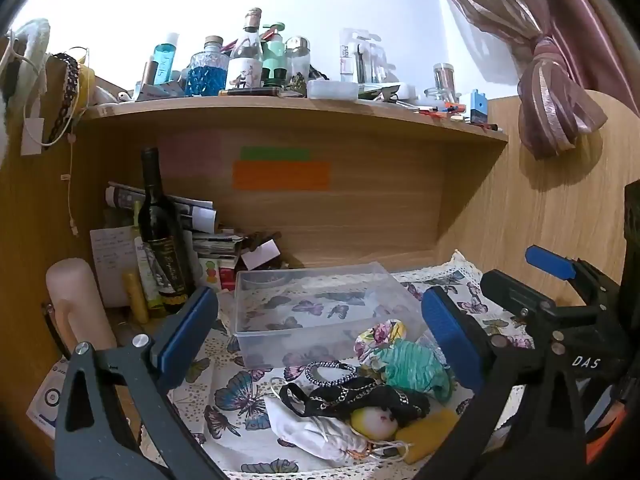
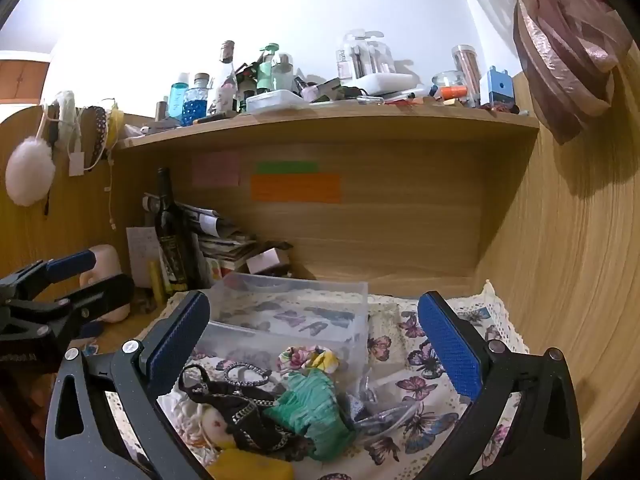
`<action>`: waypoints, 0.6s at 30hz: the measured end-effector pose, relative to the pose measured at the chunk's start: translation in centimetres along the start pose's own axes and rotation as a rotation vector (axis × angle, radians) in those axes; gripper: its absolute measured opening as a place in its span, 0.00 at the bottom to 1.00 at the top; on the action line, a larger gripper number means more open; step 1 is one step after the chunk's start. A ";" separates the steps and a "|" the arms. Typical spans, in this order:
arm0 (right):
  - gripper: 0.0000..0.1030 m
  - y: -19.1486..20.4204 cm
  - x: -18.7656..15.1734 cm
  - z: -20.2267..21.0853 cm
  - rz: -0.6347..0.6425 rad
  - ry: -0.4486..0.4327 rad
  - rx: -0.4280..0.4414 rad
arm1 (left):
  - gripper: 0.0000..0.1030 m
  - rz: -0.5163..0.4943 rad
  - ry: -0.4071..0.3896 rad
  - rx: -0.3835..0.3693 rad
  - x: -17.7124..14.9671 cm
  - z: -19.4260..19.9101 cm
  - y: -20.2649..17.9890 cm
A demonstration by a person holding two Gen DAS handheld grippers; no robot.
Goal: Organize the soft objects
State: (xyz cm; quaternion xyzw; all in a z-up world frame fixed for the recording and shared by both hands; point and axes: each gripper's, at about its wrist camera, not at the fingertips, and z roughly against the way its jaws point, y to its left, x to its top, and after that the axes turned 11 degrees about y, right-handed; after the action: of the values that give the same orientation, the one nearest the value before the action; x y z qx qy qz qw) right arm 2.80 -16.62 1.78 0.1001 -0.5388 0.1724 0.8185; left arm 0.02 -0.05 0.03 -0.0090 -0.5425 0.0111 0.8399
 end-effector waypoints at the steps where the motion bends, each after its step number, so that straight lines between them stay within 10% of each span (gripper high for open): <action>1: 1.00 0.0 0.1 0.0 -0.001 0.003 0.002 | 1.00 -0.001 0.003 0.000 0.0 0.0 0.0; 18: 1.00 0.1 -0.1 -0.2 0.008 0.015 -0.003 | 1.00 0.015 -0.026 -0.015 0.0 0.1 0.1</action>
State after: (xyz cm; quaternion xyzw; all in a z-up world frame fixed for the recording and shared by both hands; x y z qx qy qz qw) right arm 2.92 -16.50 1.62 0.0957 -0.5334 0.1756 0.8219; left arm -0.07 0.01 0.08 -0.0191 -0.5534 0.0134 0.8326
